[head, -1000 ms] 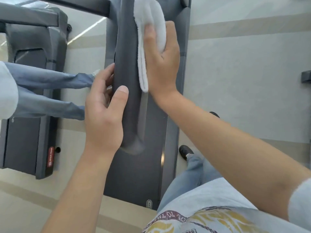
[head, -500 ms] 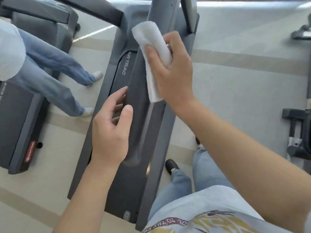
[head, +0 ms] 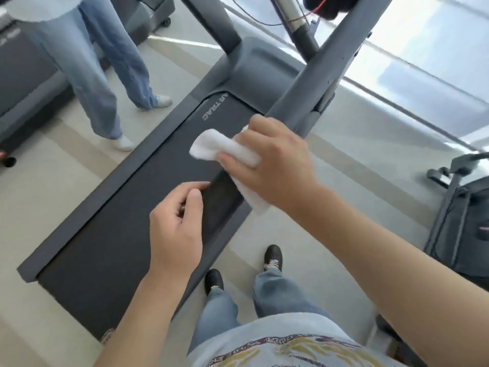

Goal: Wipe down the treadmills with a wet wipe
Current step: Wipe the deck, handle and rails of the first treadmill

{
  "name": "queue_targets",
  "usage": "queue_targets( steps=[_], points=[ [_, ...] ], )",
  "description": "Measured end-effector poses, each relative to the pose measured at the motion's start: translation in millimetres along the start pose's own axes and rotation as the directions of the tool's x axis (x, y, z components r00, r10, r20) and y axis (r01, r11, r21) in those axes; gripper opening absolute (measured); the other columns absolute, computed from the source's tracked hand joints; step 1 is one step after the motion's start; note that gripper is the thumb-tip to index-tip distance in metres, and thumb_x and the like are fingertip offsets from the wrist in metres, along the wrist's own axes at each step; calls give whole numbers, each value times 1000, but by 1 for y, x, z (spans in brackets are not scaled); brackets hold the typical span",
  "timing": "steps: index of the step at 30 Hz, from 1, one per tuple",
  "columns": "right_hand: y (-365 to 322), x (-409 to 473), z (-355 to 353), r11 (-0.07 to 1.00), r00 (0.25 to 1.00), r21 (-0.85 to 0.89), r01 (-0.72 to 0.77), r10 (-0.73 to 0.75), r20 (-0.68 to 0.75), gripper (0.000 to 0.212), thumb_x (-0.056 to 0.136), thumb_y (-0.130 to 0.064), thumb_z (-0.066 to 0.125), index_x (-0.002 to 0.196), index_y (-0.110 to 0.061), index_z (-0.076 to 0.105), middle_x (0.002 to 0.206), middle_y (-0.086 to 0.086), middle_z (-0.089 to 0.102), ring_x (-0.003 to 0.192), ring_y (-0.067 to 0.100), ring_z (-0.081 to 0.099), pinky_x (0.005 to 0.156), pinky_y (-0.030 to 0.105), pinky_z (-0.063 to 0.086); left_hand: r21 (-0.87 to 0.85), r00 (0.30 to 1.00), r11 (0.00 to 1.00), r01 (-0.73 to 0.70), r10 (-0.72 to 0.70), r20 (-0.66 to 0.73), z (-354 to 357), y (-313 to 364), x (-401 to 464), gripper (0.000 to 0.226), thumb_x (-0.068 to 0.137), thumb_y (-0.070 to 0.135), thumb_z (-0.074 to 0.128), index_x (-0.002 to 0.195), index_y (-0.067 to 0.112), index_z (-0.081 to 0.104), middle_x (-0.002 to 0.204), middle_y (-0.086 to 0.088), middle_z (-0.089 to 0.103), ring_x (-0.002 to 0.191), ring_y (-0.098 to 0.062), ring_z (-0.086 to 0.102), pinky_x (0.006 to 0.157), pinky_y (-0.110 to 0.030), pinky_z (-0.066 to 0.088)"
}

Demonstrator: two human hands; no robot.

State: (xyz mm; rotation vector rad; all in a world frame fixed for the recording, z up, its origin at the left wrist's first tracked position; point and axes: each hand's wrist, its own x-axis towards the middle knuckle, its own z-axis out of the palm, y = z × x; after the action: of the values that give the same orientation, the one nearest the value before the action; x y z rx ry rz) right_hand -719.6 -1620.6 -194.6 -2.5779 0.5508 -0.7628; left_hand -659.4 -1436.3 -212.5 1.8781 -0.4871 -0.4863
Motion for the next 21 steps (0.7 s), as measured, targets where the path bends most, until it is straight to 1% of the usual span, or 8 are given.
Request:
queue_targets(
  steps=[2,4,7,9,12,15,18,21],
  points=[
    [25,26,-9,990,992,-61,-124,124,-9,32,91,-49,70,81,-19,73,80,-7,48,74,14,47,60,33,43,-10,1000,1000,5,-5,-31,2,0,-1,33,103,22,43,106,22,76,75,10,67,62,-11,55,57,-19,42],
    [35,44,-12,973,979,-122,-197,201,26,35,90,-52,66,77,-20,71,80,-6,45,76,15,46,65,31,36,-19,998,1000,6,-7,-57,4,1,0,32,101,21,44,101,23,76,62,-3,57,51,-13,42,49,-23,34],
    [6,40,-4,984,989,-162,-70,90,119,37,88,-49,65,66,-19,67,74,-6,43,76,19,44,61,31,33,-38,996,999,-3,-1,-88,2,1,0,31,100,20,45,96,21,76,68,-24,59,53,-27,42,50,-37,35],
    [-26,23,7,991,981,-123,56,-32,190,38,87,-46,68,60,-20,62,70,-7,43,70,19,42,58,31,32,-54,995,999,-5,-1,-103,2,1,-1,29,99,18,46,82,17,70,63,-21,54,54,-27,38,49,-33,32],
    [-49,6,16,979,945,-54,195,-173,278,43,89,-45,70,58,-18,57,69,-5,41,65,20,39,57,29,26,-115,992,993,25,-38,-116,3,-4,-5,33,101,21,46,69,11,52,58,-8,39,55,-14,29,50,-25,26],
    [-28,20,2,975,918,-56,215,-182,353,39,93,-49,67,67,-20,65,74,-7,46,69,17,47,54,28,33,-161,998,987,8,-19,-68,-1,-11,-15,31,106,28,42,95,19,70,76,-8,64,69,-28,56,63,-39,48],
    [3,48,-16,985,924,-150,88,-24,382,36,92,-54,63,66,-29,59,74,-6,45,71,13,47,58,30,37,-129,999,991,28,-31,-20,-8,-18,-25,36,105,40,40,112,27,73,92,-14,70,86,-45,61,76,-56,53],
    [7,66,-14,958,911,-288,11,109,399,41,90,-54,59,61,-26,53,74,-4,46,70,13,48,57,28,33,-148,999,988,44,-45,-2,-16,-25,-34,38,103,42,42,121,25,71,106,0,74,98,-25,70,88,-51,57]
  ],
)
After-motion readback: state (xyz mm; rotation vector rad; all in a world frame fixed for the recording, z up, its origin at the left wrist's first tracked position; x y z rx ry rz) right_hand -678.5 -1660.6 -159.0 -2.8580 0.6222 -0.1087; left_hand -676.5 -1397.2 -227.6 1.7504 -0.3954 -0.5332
